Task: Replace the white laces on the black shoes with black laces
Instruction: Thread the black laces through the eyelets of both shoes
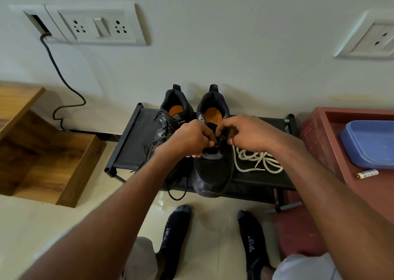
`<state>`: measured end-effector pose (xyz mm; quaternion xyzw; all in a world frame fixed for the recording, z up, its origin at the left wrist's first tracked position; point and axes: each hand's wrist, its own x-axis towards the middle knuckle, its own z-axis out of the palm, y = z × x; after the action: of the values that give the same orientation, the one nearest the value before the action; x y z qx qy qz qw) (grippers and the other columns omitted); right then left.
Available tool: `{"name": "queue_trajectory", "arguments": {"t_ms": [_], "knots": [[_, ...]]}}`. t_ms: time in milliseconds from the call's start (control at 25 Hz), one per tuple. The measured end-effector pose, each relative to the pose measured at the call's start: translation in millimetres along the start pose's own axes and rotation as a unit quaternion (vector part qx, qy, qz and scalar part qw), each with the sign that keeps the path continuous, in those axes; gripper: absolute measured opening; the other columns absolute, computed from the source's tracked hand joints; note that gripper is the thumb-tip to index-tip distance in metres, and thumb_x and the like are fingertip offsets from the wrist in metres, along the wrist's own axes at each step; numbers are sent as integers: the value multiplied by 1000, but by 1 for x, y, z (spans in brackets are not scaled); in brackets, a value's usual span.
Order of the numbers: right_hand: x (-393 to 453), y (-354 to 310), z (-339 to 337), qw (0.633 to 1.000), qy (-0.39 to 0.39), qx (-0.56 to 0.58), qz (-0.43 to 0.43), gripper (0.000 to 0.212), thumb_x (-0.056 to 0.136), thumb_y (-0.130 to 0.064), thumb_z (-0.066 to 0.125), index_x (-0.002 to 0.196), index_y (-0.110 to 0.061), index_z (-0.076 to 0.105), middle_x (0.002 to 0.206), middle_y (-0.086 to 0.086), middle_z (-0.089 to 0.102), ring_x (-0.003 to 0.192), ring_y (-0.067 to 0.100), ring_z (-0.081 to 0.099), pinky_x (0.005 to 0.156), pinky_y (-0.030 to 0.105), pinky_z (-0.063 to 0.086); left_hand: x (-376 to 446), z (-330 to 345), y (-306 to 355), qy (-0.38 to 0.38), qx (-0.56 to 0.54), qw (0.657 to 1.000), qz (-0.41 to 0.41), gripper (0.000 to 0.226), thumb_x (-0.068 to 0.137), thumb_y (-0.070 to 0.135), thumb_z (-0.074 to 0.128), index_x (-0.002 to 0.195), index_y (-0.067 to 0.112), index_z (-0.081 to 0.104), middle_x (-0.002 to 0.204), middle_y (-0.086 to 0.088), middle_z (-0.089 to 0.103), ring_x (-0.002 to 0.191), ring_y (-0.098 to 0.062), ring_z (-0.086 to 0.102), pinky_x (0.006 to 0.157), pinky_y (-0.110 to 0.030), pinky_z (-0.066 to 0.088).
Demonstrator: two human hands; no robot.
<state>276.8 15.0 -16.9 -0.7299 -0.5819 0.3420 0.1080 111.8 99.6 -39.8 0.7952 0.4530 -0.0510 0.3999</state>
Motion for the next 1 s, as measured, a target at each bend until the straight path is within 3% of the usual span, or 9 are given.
{"name": "queue_trajectory", "arguments": {"t_ms": [120,240,320,480,760,1000], "knots": [[1,-1,1,1000,7,-5,-2,48,96,-2,59,109,-47,67,98,-9,61,73,15,62,55,26,48,-1,7,4,30,-9,999,-7,18,101,15,63,103,25,77,53,8,56,42,-5,52,44,-19,43],[0,-2,1,1000,15,-24,-3,46,95,-3,60,112,-45,68,97,-10,59,72,13,59,58,29,46,-1,16,5,71,-18,997,-24,22,96,19,68,90,38,74,79,4,69,69,-18,67,68,-36,62],[0,-2,2,999,21,-34,-6,45,94,-2,60,114,-42,69,97,-8,60,71,12,57,60,31,46,-1,20,7,94,-5,995,-39,22,93,22,69,88,42,73,92,1,72,83,-24,70,78,-43,63],[1,-3,5,998,32,-49,-11,43,91,-2,61,111,-39,70,99,-5,64,72,13,58,61,32,45,-3,24,10,127,16,991,-43,17,92,24,70,102,36,78,97,0,71,87,-26,68,75,-39,60],[2,-3,7,998,54,-33,-5,40,89,1,61,100,-37,69,86,-10,60,79,15,61,65,32,46,-4,21,9,97,-23,995,-26,14,94,24,73,102,34,79,97,5,73,86,-17,69,80,-40,62],[2,-2,6,998,68,-10,-1,47,89,4,62,109,-39,68,86,-13,59,81,16,64,59,26,41,-12,34,17,189,74,979,-17,23,94,24,69,117,21,71,105,-6,67,92,-31,66,72,-43,55]]}}
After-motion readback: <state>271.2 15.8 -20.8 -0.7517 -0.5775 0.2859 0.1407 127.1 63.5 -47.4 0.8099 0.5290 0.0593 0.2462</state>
